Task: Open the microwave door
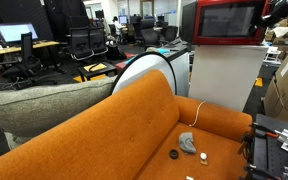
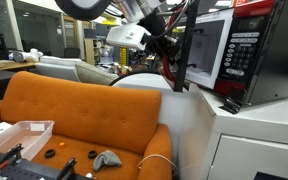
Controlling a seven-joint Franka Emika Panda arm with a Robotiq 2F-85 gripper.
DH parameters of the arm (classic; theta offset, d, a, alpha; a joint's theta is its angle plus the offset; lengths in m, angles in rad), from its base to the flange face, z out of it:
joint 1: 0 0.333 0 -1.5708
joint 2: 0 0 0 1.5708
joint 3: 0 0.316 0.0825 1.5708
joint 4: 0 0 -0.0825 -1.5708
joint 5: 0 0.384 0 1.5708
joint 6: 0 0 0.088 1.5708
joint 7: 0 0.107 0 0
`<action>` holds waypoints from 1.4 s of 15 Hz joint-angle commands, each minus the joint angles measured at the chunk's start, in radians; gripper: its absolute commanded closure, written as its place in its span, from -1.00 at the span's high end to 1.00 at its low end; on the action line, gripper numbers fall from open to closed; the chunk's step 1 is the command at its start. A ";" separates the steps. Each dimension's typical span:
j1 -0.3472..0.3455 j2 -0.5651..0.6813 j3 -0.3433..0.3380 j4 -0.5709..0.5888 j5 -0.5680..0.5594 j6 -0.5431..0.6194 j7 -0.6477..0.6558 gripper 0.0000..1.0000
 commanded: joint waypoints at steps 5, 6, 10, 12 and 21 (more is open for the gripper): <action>0.010 -0.211 0.032 -0.110 -0.028 -0.210 -0.092 -0.85; 0.011 -0.232 0.034 -0.121 -0.034 -0.216 -0.098 -0.85; 0.004 -0.318 0.043 -0.164 -0.060 -0.252 -0.126 -0.85; 0.004 -0.366 0.045 -0.184 -0.075 -0.283 -0.147 -0.85; 0.007 -0.525 0.069 -0.167 -0.097 -0.565 -0.189 -0.85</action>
